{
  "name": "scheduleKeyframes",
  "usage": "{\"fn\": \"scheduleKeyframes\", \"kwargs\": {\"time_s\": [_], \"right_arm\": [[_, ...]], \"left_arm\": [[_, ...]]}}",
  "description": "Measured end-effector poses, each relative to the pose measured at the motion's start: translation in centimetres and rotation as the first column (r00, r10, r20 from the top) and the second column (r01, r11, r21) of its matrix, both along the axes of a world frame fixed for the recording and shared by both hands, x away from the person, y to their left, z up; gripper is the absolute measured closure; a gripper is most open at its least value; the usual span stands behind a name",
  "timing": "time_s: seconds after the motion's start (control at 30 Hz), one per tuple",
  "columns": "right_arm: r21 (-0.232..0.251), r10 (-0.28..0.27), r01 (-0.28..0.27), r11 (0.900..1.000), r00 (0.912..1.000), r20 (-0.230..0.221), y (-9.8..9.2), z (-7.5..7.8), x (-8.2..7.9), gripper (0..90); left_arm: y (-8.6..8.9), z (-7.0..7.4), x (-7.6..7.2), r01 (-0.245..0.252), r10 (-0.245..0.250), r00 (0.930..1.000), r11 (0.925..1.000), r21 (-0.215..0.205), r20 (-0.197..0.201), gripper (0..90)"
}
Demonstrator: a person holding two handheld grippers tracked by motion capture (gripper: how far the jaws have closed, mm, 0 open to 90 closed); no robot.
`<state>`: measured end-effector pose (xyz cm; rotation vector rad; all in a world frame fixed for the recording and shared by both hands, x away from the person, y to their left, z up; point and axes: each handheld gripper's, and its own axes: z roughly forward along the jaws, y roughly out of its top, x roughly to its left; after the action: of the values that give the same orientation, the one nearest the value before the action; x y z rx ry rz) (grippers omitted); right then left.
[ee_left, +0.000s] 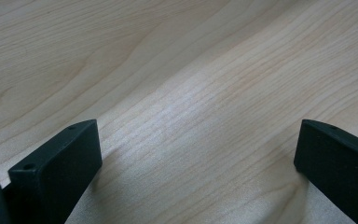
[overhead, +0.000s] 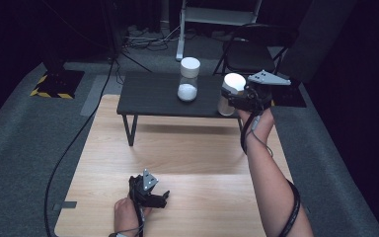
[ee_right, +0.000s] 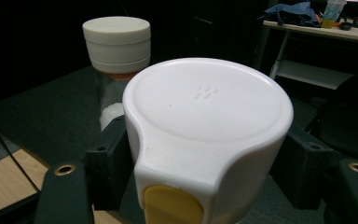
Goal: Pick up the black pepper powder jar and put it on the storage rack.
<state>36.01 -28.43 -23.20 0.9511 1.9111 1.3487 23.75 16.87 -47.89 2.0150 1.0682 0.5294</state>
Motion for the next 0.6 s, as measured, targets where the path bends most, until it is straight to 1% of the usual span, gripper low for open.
{"fn": "scheduleKeyframes", "kwargs": {"time_s": [0.1,0.27,0.47,0.6], "right_arm": [[0.003,-0.005,0.005,1.000,1.0000,-0.005,0.4,0.0,0.9,29.7],[-0.009,-0.007,0.007,1.000,0.9999,-0.008,1.5,0.1,2.2,29.8],[-0.003,-0.002,0.002,1.000,1.0000,-0.004,2.6,0.2,3.6,29.7],[0.002,-0.009,0.009,1.000,1.0000,-0.001,3.2,0.2,4.6,29.7]], "left_arm": [[0.0,0.0,0.0,0.000,0.000,1.0000,1.0000,0.000,0.000,0.3],[0.0,0.0,0.0,0.001,-0.001,1.0000,1.0000,0.001,0.000,0.3],[0.0,0.0,0.0,0.002,-0.002,1.0000,1.0000,0.001,-0.001,0.3],[0.0,0.0,0.1,0.002,-0.002,1.0000,1.0000,0.001,-0.001,0.3]]}}
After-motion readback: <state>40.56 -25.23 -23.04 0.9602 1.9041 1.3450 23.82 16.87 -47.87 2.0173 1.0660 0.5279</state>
